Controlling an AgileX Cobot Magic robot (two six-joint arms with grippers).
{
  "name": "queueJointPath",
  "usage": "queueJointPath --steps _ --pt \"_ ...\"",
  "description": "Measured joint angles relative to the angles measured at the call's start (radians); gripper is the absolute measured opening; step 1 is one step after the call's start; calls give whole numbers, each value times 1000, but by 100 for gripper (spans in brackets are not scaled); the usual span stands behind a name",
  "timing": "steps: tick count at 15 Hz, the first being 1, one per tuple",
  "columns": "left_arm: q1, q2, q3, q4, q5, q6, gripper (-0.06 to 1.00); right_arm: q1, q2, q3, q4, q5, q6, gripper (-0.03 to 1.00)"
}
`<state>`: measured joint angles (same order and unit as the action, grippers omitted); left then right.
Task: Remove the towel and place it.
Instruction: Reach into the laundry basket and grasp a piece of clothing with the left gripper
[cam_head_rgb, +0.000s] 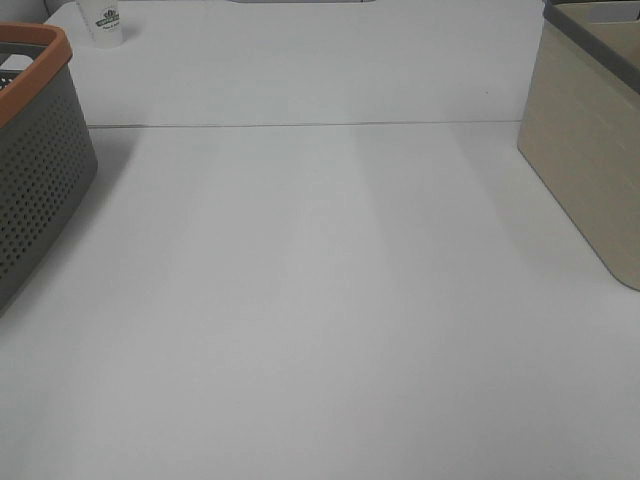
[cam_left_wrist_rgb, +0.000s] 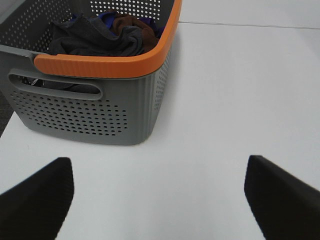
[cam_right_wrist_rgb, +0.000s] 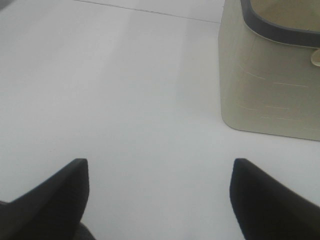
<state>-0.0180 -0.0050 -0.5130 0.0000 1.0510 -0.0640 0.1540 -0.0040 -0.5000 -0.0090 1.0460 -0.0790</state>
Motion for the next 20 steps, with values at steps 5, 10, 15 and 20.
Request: queueJointPath --steps 5,10,15,20 --pt "0 0 0 0 0 0 86 0 0 0 0 0 0 76" --pt "0 0 0 0 0 0 86 0 0 0 0 0 0 76" --pt "0 0 0 6 -4 2 86 0 0 0 0 0 0 76" --pt "0 97 -57 62 -63 -52 86 0 0 0 0 0 0 76"
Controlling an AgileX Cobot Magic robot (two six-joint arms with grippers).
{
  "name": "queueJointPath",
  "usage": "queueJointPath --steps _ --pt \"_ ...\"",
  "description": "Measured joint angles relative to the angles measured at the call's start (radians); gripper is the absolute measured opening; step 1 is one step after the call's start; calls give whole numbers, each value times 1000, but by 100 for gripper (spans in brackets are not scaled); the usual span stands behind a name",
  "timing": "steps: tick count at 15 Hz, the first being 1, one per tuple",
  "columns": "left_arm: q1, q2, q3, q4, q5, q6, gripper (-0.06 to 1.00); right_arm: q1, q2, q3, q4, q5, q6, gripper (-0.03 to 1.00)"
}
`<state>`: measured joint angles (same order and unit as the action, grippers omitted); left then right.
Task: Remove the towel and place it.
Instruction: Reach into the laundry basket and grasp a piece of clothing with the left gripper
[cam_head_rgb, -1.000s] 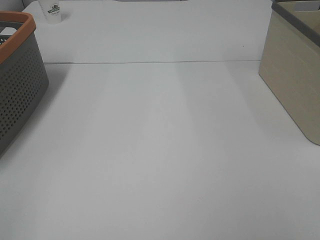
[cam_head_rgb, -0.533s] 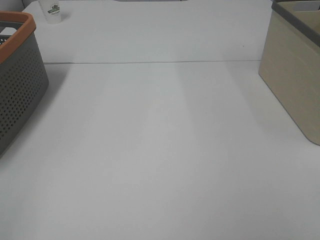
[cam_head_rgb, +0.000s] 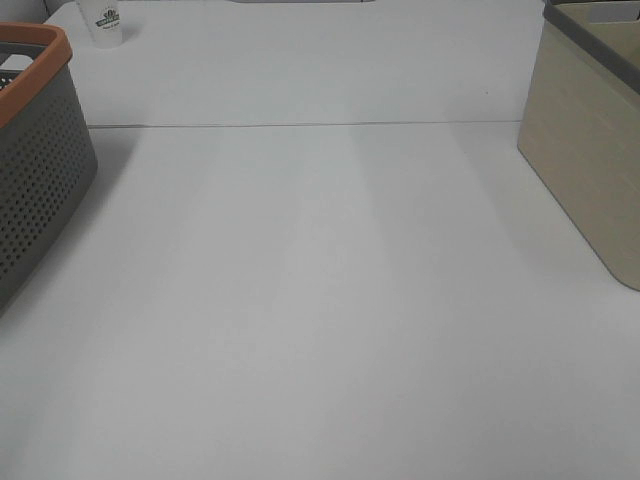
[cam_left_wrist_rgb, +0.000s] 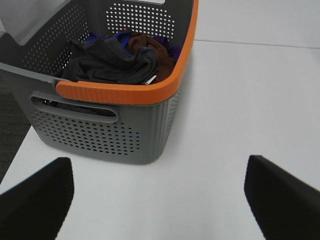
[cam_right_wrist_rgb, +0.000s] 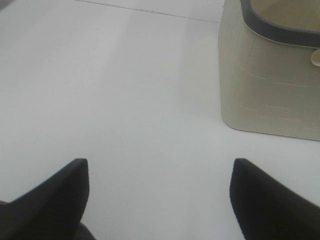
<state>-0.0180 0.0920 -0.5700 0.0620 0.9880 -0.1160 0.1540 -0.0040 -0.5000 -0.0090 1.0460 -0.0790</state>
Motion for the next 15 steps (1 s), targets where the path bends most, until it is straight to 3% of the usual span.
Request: queueJointPath --steps 10,11,12,15 --pt "0 492 -173 246 -282 -404 82 0 0 0 0 0 0 76" --pt "0 538 -187 285 -308 -467 81 0 0 0 0 0 0 76" --pt "0 636 -203 376 -334 -634 77 0 0 0 0 0 0 76" --pt "0 783 -213 528 -369 -921 75 0 0 0 0 0 0 76"
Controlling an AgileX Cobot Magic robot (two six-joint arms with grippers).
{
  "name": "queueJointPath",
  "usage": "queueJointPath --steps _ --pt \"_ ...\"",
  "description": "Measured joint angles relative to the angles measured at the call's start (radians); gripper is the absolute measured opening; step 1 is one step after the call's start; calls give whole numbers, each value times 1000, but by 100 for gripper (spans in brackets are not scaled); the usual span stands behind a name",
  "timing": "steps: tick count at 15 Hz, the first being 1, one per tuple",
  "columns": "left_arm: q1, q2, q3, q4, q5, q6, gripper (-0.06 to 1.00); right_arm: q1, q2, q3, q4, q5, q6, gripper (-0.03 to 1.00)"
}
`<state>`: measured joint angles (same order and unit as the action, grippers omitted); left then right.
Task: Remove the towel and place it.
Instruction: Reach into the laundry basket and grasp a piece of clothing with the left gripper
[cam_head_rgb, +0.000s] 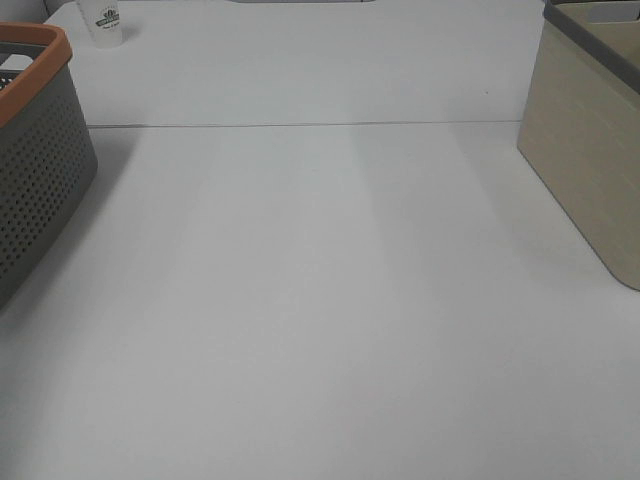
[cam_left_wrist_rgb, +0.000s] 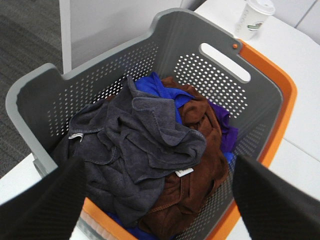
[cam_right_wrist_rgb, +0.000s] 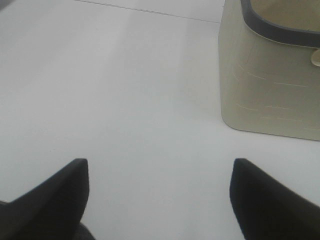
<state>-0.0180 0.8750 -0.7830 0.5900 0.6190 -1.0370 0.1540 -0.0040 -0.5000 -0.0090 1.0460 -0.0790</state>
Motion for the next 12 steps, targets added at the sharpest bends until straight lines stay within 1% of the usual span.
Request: queueJointPath --steps 1,2,4,6,7,9,11,12 --pt "0 53 -10 48 -11 -103 75 0 0 0 0 0 0 76" --pt "0 77 -17 74 -11 -151 75 0 0 0 0 0 0 76" --pt "0 158 -52 172 -14 -311 75 0 0 0 0 0 0 76" --pt "0 247 -91 240 -16 -453 75 0 0 0 0 0 0 76" --pt "0 291 -112 252 -17 -512 75 0 0 0 0 0 0 76" --pt "0 393 -167 260 -17 -591 75 0 0 0 0 0 0 76" --pt "0 494 -226 240 -10 -619 75 0 0 0 0 0 0 76" --pt "0 537 -254 217 14 -632 74 0 0 0 0 0 0 76"
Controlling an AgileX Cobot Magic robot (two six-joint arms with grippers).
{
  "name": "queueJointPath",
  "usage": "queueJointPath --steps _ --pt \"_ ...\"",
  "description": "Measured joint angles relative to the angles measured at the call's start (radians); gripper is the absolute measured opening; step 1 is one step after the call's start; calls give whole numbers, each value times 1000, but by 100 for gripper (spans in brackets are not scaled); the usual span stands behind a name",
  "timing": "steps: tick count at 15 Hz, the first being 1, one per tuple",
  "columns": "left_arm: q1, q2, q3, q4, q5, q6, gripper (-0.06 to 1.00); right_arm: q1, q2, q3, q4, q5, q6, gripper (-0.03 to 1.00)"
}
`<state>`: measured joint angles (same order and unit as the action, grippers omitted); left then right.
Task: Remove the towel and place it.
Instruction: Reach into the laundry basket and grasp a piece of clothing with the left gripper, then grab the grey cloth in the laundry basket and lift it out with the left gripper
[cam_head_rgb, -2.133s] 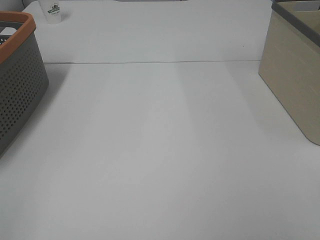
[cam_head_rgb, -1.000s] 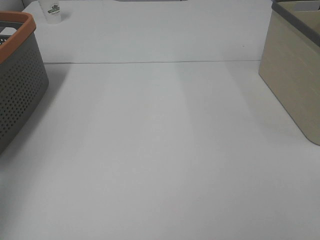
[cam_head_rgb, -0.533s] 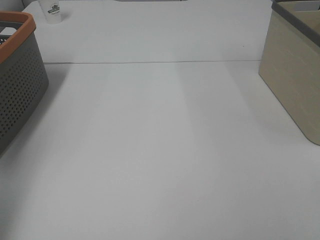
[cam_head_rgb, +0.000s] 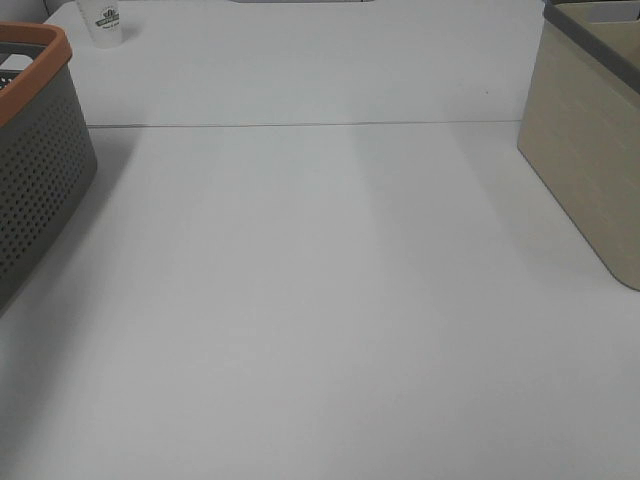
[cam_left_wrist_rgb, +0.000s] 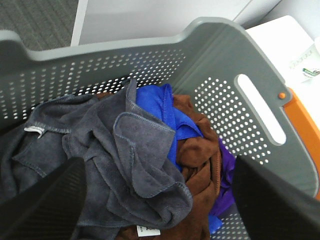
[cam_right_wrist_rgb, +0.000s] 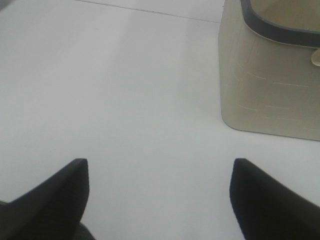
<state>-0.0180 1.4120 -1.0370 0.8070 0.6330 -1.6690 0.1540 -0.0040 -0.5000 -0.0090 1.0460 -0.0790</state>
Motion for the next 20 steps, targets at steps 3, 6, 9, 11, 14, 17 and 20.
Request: queueJointPath --steps 3,6,9,11,14,17,20 --pt "0 98 -51 -44 51 -7 71 0 0 0 0 0 0 76" --pt "22 204 -103 -93 77 7 70 0 0 0 0 0 0 76" --pt "105 242 -104 -144 60 62 70 0 0 0 0 0 0 76" --pt "135 259 -105 -161 13 76 70 0 0 0 0 0 0 76" --pt "137 301 -122 -185 -41 81 69 0 0 0 0 0 0 76" --pt "137 347 -128 -193 -55 80 62 0 0 0 0 0 0 76" --pt "140 375 -128 -177 -85 24 61 0 0 0 1 0 0 76"
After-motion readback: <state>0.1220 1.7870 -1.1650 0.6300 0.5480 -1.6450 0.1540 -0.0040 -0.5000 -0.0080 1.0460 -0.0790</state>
